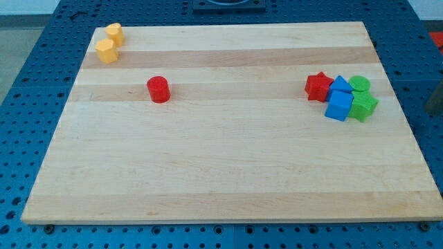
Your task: Slide the green star and blue cube a bit to the left
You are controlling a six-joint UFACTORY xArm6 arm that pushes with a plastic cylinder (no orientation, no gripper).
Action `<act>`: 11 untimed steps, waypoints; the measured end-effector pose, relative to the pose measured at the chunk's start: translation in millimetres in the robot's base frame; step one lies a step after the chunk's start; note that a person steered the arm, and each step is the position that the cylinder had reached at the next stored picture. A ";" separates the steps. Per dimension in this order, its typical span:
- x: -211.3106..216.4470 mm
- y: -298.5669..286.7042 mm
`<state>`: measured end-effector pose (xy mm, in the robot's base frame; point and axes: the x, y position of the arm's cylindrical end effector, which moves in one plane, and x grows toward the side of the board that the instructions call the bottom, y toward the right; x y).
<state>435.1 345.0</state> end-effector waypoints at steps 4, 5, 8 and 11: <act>35.2 -114.9; 37.2 -112.5; -11.9 -73.3; 65.2 -174.8</act>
